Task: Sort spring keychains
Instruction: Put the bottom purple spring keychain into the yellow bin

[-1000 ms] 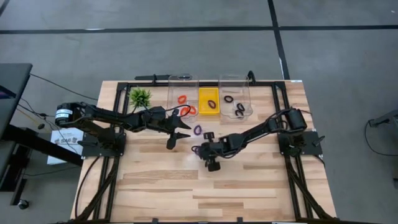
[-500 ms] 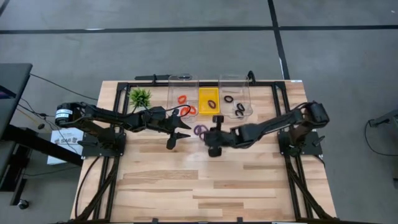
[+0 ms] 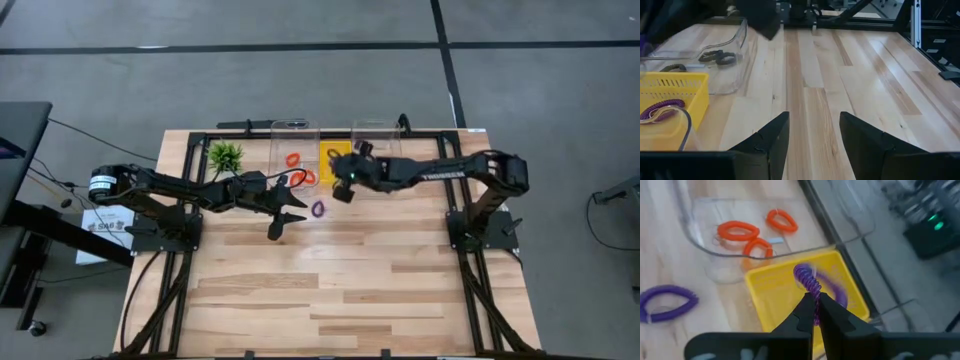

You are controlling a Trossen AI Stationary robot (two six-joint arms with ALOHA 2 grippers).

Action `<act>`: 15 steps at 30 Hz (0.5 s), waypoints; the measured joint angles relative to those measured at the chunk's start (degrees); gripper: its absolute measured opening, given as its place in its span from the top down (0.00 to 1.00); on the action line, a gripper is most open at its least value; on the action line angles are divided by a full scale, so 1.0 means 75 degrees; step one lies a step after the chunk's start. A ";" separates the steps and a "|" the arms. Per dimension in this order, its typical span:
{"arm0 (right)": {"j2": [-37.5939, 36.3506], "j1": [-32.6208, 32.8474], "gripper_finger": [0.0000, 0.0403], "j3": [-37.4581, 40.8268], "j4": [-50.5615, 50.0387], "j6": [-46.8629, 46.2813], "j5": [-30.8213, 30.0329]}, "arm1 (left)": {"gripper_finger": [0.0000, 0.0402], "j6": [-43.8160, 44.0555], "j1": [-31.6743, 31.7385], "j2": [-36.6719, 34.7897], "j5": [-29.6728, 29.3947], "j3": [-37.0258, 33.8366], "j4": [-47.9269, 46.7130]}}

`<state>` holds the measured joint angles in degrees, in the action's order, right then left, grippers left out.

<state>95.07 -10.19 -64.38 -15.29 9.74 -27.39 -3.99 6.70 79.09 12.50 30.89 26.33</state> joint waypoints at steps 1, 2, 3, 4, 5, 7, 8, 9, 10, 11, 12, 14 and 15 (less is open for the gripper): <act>0.0025 -0.0137 0.98 0.0004 -0.0036 -0.0042 0.0112 | 0.57 -0.0003 0.0000 0.0000 0.0002 0.0000 -0.0017; 0.0026 -0.0261 0.98 0.0020 -0.0108 -0.0078 0.0162 | 0.57 -0.0003 0.0000 0.0000 0.0002 0.0000 -0.0022; 0.0062 -0.0369 0.98 0.0019 -0.0035 -0.0093 0.0250 | 0.57 -0.0003 0.0000 0.0000 -0.0001 0.0000 -0.0036; 0.0111 -0.0458 0.98 -0.0003 0.0073 -0.0096 0.0347 | 0.57 -0.0003 0.0000 0.0000 0.0001 0.0000 -0.0046; 0.0131 -0.0533 0.98 0.0000 0.0050 -0.0106 0.0438 | 0.57 -0.0006 0.0000 0.0000 0.0002 0.0000 -0.0056; 0.0133 -0.0658 0.98 0.0020 0.0051 -0.0164 0.0534 | 0.57 -0.0031 0.0000 0.0000 0.0000 0.0000 -0.0061; 0.0152 -0.0681 0.98 0.0013 0.0124 -0.0184 0.0574 | 0.57 -0.0032 0.0000 0.0000 0.0002 0.0000 -0.0061; 0.0179 -0.0688 0.98 0.0004 0.0183 -0.0222 0.0596 | 0.57 -0.0032 0.0000 0.0000 0.0002 0.0000 -0.0061; 0.0192 -0.0691 0.98 0.0005 0.0179 -0.0240 0.0634 | 0.57 -0.0030 0.0000 0.0000 0.0002 0.0000 -0.0064; 0.0192 -0.0703 0.98 0.0014 0.0122 -0.0242 0.0638 | 0.57 -0.0032 0.0000 0.0000 0.0000 0.0000 -0.0064; 0.0203 -0.0720 0.98 0.0014 0.0149 -0.0239 0.0650 | 0.57 -0.0032 0.0000 0.0000 0.0000 0.0000 -0.0064; 0.0232 -0.0720 0.98 0.0006 0.0203 -0.0297 0.0661 | 0.57 -0.0031 -0.0001 0.0000 0.0000 0.0000 -0.0065; 0.0235 -0.0725 0.98 0.0006 0.0163 -0.0349 0.0661 | 0.57 -0.0029 0.0000 0.0000 0.0001 0.0000 -0.0064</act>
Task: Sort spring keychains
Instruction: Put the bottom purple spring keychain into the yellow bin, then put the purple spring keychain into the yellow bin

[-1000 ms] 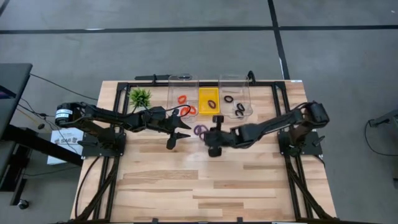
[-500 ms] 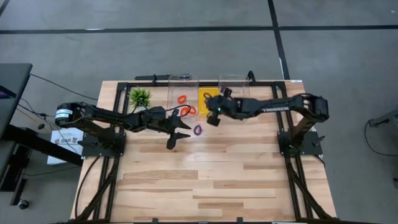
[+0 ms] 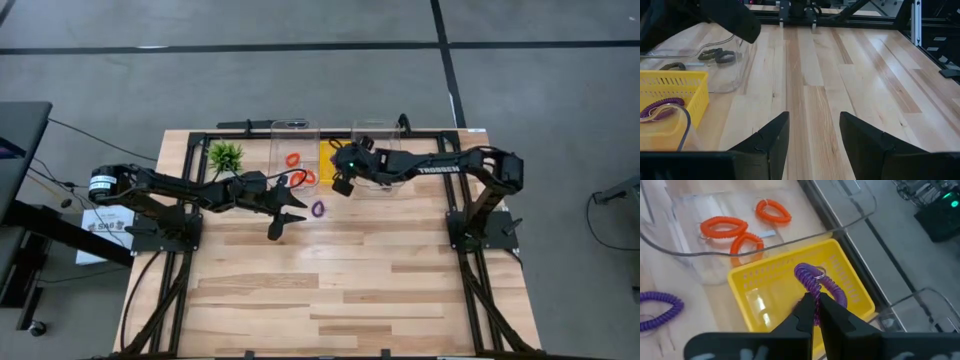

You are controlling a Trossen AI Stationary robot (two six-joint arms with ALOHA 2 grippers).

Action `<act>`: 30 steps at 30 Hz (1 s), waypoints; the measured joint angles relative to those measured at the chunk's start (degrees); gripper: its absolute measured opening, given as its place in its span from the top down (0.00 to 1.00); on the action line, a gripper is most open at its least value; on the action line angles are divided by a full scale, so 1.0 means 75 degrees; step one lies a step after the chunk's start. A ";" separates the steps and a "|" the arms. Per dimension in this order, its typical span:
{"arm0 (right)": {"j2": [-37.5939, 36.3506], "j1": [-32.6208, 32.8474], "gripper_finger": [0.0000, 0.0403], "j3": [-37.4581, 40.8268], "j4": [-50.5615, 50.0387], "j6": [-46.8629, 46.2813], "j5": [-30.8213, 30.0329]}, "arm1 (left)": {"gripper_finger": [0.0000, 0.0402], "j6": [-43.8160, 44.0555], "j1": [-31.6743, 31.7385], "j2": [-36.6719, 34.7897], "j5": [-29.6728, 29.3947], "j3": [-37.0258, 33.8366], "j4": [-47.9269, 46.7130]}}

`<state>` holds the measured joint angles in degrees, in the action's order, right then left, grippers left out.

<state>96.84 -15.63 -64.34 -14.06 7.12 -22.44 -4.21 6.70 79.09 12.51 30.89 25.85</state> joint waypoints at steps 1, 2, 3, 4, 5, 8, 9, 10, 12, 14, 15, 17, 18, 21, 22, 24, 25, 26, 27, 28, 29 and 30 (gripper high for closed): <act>0.0003 -0.0001 0.98 0.0000 -0.0002 -0.0049 -0.0003 | 0.57 0.0000 0.0000 0.0000 0.0000 0.0000 0.0000; 0.0003 -0.0001 0.97 0.0000 0.0000 -0.0088 -0.0003 | 0.57 0.0000 0.0000 0.0000 0.0000 0.0000 0.0000; 0.0003 -0.0001 0.96 0.0000 0.0000 -0.0091 -0.0004 | 0.57 0.0000 -0.0002 0.0000 0.0000 0.0000 -0.0001; 0.0003 -0.0001 0.95 0.0000 -0.0005 -0.0093 -0.0003 | 0.57 -0.0001 -0.0001 0.0000 0.0000 0.0000 0.0000; 0.0003 -0.0001 0.93 0.0000 -0.0006 -0.0094 -0.0003 | 0.57 0.0000 -0.0002 0.0000 -0.0002 0.0000 0.0000; 0.0003 -0.0001 0.87 0.0001 -0.0006 -0.0138 -0.0003 | 0.57 0.0000 0.0000 0.0000 -0.0001 0.0000 0.0000; 0.0003 -0.0001 0.84 0.0000 -0.0006 -0.0162 -0.0003 | 0.57 0.0000 0.0000 0.0000 0.0000 0.0000 0.0000; 0.0003 -0.0001 0.83 0.0000 -0.0003 -0.0193 -0.0004 | 0.57 0.0000 0.0000 0.0000 0.0000 0.0000 0.0000; 0.0003 -0.0001 0.79 0.0000 -0.0006 -0.0237 -0.0005 | 0.57 0.0000 0.0000 0.0000 0.0000 0.0000 0.0000; 0.0003 -0.0001 0.76 0.0000 -0.0003 -0.0295 -0.0006 | 0.57 0.0000 0.0000 0.0000 -0.0002 0.0000 0.0001; 0.0003 -0.0001 0.75 0.0000 -0.0004 -0.0295 -0.0003 | 0.57 0.0000 0.0000 0.0000 -0.0002 0.0000 0.0000; 0.0003 0.0020 0.72 0.0000 -0.0006 -0.0292 0.0010 | 0.57 0.0000 0.0000 0.0000 -0.0003 0.0000 -0.0001; 0.0003 0.0061 0.72 0.0000 -0.0006 -0.0289 0.0075 | 0.57 0.0000 0.0000 0.0000 0.0000 0.0000 -0.0003; 0.0003 0.0264 0.70 0.0000 -0.0006 -0.0175 0.0611 | 0.57 0.0000 0.0000 0.0000 -0.0002 0.0000 -0.0012; 0.0003 0.0366 0.69 0.0000 -0.0006 -0.0164 0.0815 | 0.57 0.0000 0.0000 0.0000 -0.0001 0.0000 -0.0013; 0.0003 0.0601 0.69 0.0002 -0.0006 -0.0092 0.1151 | 0.57 0.0000 0.0000 0.0000 -0.0002 0.0000 -0.0016; 0.0003 0.0740 0.69 0.0000 -0.0006 -0.0004 0.1283 | 0.57 0.0000 0.0000 0.0000 -0.0003 0.0000 -0.0017; 0.0003 0.0882 0.68 0.0000 -0.0006 0.0085 0.1385 | 0.57 0.0000 -0.0003 0.0000 -0.0003 0.0000 -0.0018; 0.0003 0.1047 0.68 0.0000 -0.0006 0.0157 0.1430 | 0.57 0.0000 0.0000 0.0000 -0.0003 0.0000 -0.0023; 0.0003 0.1212 0.68 0.0000 -0.0006 0.0226 0.1434 | 0.57 0.0002 0.0000 0.0000 -0.0001 0.0000 -0.0042; 0.0003 0.1376 0.68 0.0000 -0.0004 0.0275 0.1451 | 0.57 0.0015 -0.0002 0.0000 -0.0001 0.0000 -0.0056; 0.0003 0.1527 0.68 0.0000 -0.0004 0.0311 0.1466 | 0.57 0.0026 -0.0001 0.0000 0.0000 0.0000 -0.0069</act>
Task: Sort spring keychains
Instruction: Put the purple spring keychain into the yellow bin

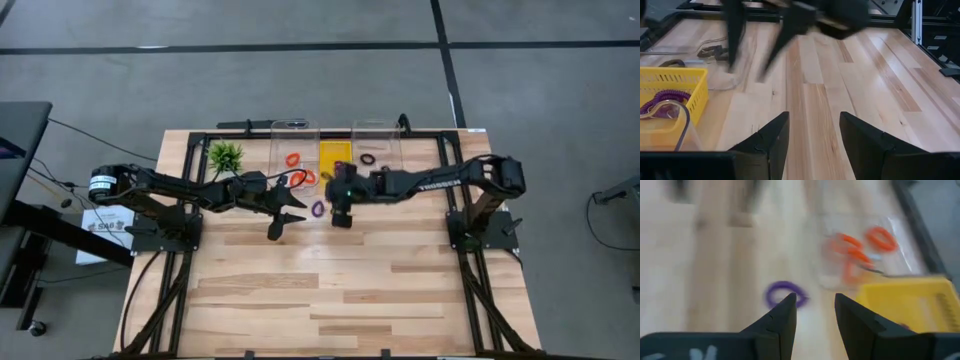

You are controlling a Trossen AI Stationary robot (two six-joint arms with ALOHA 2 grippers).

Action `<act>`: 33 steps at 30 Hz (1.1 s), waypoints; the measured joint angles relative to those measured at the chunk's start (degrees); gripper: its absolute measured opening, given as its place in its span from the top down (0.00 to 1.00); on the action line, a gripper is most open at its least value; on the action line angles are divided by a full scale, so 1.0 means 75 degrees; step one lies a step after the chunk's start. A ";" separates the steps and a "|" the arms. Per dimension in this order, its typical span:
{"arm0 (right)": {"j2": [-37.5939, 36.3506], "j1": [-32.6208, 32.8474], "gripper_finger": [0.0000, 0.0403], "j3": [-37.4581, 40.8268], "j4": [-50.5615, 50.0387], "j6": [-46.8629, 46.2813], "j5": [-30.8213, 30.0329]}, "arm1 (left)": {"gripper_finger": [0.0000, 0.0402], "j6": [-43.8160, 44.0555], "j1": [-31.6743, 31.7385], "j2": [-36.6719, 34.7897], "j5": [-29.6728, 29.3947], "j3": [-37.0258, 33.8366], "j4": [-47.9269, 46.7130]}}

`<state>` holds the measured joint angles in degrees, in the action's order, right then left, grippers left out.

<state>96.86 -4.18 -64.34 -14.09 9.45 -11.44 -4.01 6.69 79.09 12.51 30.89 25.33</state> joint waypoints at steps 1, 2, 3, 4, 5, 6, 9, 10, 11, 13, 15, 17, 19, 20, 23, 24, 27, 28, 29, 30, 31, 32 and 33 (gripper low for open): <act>0.0000 0.0145 0.68 0.0000 0.0001 0.0008 -0.0001 | 0.57 0.0000 -0.0001 0.0000 0.0001 0.0000 -0.0004; 0.0000 0.0273 0.68 0.0000 0.0001 0.0009 0.0006 | 0.57 0.0006 -0.0001 0.0000 0.0001 0.0000 -0.0006; 0.0000 0.0386 0.68 0.0000 0.0001 0.0009 0.0006 | 0.57 0.0030 -0.0001 0.0000 0.0001 0.0000 -0.0007; 0.0000 0.0482 0.69 0.0000 0.0001 0.0009 0.0006 | 0.57 0.0047 -0.0001 0.0000 0.0001 0.0000 -0.0008; 0.0011 0.0561 0.69 0.0000 0.0008 0.0009 0.0002 | 0.57 0.0058 -0.0001 0.0000 0.0001 0.0000 -0.0010; 0.0092 0.0631 0.69 -0.0001 0.0099 0.0009 -0.0009 | 0.57 0.0061 -0.0001 0.0000 0.0001 0.0000 -0.0016; 0.0379 0.0760 0.70 0.0012 0.0250 0.0034 -0.0003 | 0.57 0.0061 -0.0001 0.0003 0.0001 0.0000 -0.0082; 0.0567 0.0773 0.70 -0.0010 0.0498 0.0095 0.0011 | 0.57 0.0061 -0.0001 0.0003 0.0001 0.0000 -0.0107; 0.0752 0.0773 0.70 -0.0021 0.0638 0.0170 0.0047 | 0.57 0.0061 -0.0001 0.0003 0.0001 0.0000 -0.0126; 0.1155 0.0748 0.70 0.0009 0.0784 0.0339 0.0070 | 0.57 0.0061 -0.0001 0.0003 0.0001 0.0000 -0.0137; 0.1575 0.0695 0.70 0.0009 0.1208 0.0517 0.0070 | 0.57 0.0061 -0.0001 0.0003 0.0001 0.0000 -0.0185; 0.1894 0.0636 0.70 0.0004 0.1596 0.0637 0.0059 | 0.57 0.0052 -0.0001 0.0006 0.0001 0.0000 -0.0203; 0.2128 0.0569 0.70 -0.0012 0.1833 0.0744 0.0056 | 0.57 0.0050 -0.0001 0.0006 0.0001 0.0000 -0.0251; 0.2212 0.0526 0.70 -0.0009 0.1925 0.0757 0.0055 | 0.57 0.0044 -0.0001 0.0006 0.0001 0.0000 -0.0264; 0.2375 0.0403 0.70 -0.0012 0.2056 0.0752 0.0082 | 0.57 0.0032 -0.0001 0.0006 0.0001 0.0000 -0.0314; 0.2378 0.0366 0.70 -0.0012 0.2023 0.0752 0.0104 | 0.57 0.0033 -0.0001 0.0006 0.0001 0.0000 -0.0319; 0.2378 0.0267 0.70 -0.0017 0.1853 0.0682 0.0271 | 0.57 0.0032 -0.0001 0.0006 0.0001 0.0000 -0.0330; 0.2378 0.0242 0.70 -0.0012 0.1804 0.0614 0.0360 | 0.57 0.0033 -0.0001 0.0006 0.0001 0.0000 -0.0332; 0.2378 0.0223 0.70 -0.0012 0.1774 0.0559 0.0475 | 0.57 0.0037 -0.0001 0.0006 0.0001 0.0000 -0.0333; 0.2378 0.0203 0.70 -0.0013 0.1751 0.0544 0.0576 | 0.57 0.0040 -0.0001 0.0006 0.0001 0.0000 -0.0333; 0.2378 0.0200 0.70 -0.0015 0.1709 0.0541 0.0638 | 0.57 0.0044 -0.0001 0.0006 0.0001 0.0000 -0.0337; 0.2378 0.0200 0.70 -0.0015 0.1631 0.0542 0.0688 | 0.57 0.0051 -0.0001 0.0006 0.0001 0.0000 -0.0339; 0.2419 0.0200 0.70 -0.0015 0.1589 0.0540 0.0711 | 0.57 0.0055 -0.0001 0.0006 0.0001 0.0000 -0.0339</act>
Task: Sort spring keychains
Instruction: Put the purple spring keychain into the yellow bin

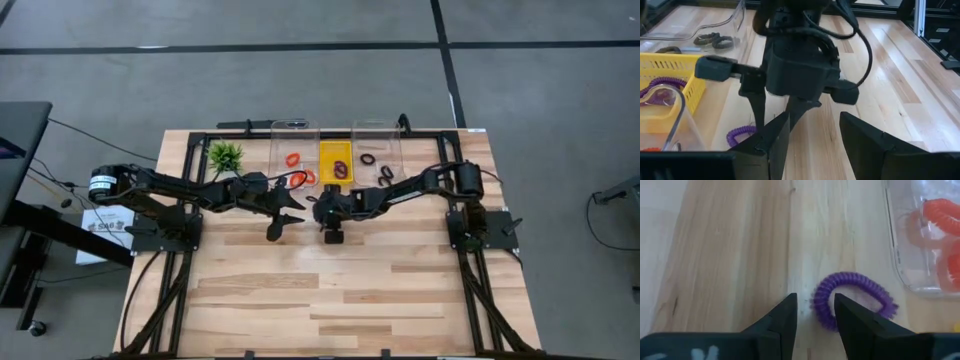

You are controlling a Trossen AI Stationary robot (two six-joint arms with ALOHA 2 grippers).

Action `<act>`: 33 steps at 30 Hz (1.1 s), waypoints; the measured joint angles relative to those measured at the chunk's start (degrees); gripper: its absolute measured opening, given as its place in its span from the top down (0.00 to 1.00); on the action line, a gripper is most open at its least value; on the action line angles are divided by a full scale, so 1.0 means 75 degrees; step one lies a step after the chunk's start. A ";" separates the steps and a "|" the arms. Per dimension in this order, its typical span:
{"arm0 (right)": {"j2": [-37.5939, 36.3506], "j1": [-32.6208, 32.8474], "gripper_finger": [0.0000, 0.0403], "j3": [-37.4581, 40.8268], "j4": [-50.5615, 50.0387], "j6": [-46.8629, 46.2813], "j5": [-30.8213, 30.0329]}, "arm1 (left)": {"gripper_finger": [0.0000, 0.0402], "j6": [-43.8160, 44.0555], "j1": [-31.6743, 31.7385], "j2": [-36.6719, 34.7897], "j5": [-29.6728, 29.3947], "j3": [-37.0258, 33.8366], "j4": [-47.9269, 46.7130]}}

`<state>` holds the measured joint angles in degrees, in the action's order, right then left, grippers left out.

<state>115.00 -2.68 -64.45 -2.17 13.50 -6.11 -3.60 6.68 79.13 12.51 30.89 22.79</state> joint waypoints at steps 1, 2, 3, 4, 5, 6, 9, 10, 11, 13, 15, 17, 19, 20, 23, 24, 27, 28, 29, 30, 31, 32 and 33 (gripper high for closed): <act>0.0058 0.0000 0.70 -0.0012 0.0041 -0.0006 0.0003 | 0.57 0.0003 0.0000 0.0000 0.0000 0.0000 0.0000; 0.0061 0.0003 0.70 -0.0015 -0.0008 -0.0017 0.0003 | 0.57 0.0003 0.0000 0.0000 0.0000 0.0000 -0.0006; 0.0061 0.0003 0.70 -0.0017 -0.0047 -0.0056 0.0000 | 0.57 0.0003 0.0000 0.0000 0.0000 0.0000 -0.0003; 0.0106 0.0003 0.70 -0.0027 -0.0068 -0.0104 0.0002 | 0.57 0.0003 0.0000 0.0000 0.0000 0.0000 -0.0006; 0.0161 0.0003 0.70 -0.0039 -0.0068 -0.0173 0.0001 | 0.57 0.0003 0.0000 0.0000 0.0000 0.0000 -0.0003; 0.0185 0.0003 0.70 -0.0044 -0.0105 -0.0209 -0.0003 | 0.57 0.0001 0.0000 0.0000 0.0000 0.0000 -0.0004; 0.0271 0.0003 0.72 -0.0044 -0.0218 -0.0382 -0.0001 | 0.57 0.0001 0.0000 0.0000 0.0000 0.0000 0.0000; 0.0274 0.0003 0.73 -0.0050 -0.0265 -0.0407 0.0000 | 0.57 0.0000 0.0000 0.0000 0.0000 0.0000 0.0000; 0.0277 0.0003 0.75 -0.0050 -0.0306 -0.0425 0.0000 | 0.57 -0.0003 0.0000 0.0000 0.0000 0.0000 0.0000; 0.0283 0.0003 0.80 -0.0052 -0.0362 -0.0485 0.0014 | 0.57 -0.0006 0.0000 0.0000 0.0000 0.0000 0.0000; 0.0252 0.0019 0.87 -0.0050 -0.0411 -0.0543 0.0027 | 0.57 -0.0006 0.0000 0.0000 0.0000 0.0000 -0.0003; 0.0251 0.0067 0.94 -0.0047 -0.0421 -0.0535 0.0004 | 0.57 -0.0003 0.0000 0.0000 0.0000 -0.0002 -0.0003; 0.0251 0.0112 0.97 -0.0041 -0.0425 -0.0537 -0.0035 | 0.57 -0.0003 0.0000 0.0000 0.0000 -0.0003 -0.0006; 0.0251 0.0146 0.97 -0.0040 -0.0425 -0.0540 -0.0045 | 0.57 -0.0002 0.0000 0.0000 0.0000 -0.0003 -0.0006; 0.0256 0.0282 0.94 -0.0035 -0.0420 -0.0595 -0.0264 | 0.57 -0.0003 0.0000 0.0000 0.0000 -0.0003 -0.0030; 0.0226 0.0340 0.94 -0.0028 -0.0424 -0.0592 -0.0341 | 0.57 -0.0003 0.0000 0.0000 0.0000 -0.0003 -0.0041; 0.0099 0.0526 0.96 -0.0004 -0.0518 -0.0536 -0.0562 | 0.57 -0.0003 0.0000 0.0000 0.0000 -0.0003 -0.0044; 0.0035 0.0589 0.97 0.0008 -0.0603 -0.0489 -0.0691 | 0.57 -0.0002 0.0000 0.0000 0.0000 -0.0003 -0.0045; -0.0038 0.0657 0.98 0.0023 -0.0698 -0.0458 -0.0800 | 0.57 -0.0003 0.0000 0.0000 0.0000 -0.0003 -0.0047; -0.0124 0.0726 0.99 0.0035 -0.0800 -0.0413 -0.0911 | 0.57 -0.0002 0.0000 0.0000 0.0000 -0.0003 -0.0049; -0.0212 0.0780 0.99 0.0043 -0.0941 -0.0406 -0.0983 | 0.57 -0.0001 0.0000 0.0000 0.0000 -0.0003 -0.0059; -0.0308 0.0829 0.98 0.0060 -0.1095 -0.0397 -0.1054 | 0.57 0.0000 0.0000 0.0000 0.0000 -0.0004 -0.0067; -0.0408 0.0885 0.98 0.0064 -0.1178 -0.0395 -0.1159 | 0.57 -0.0001 0.0000 0.0000 0.0000 -0.0006 -0.0067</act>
<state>111.94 3.96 -63.96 -11.01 10.53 -14.80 -3.60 6.68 79.13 12.51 30.85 22.28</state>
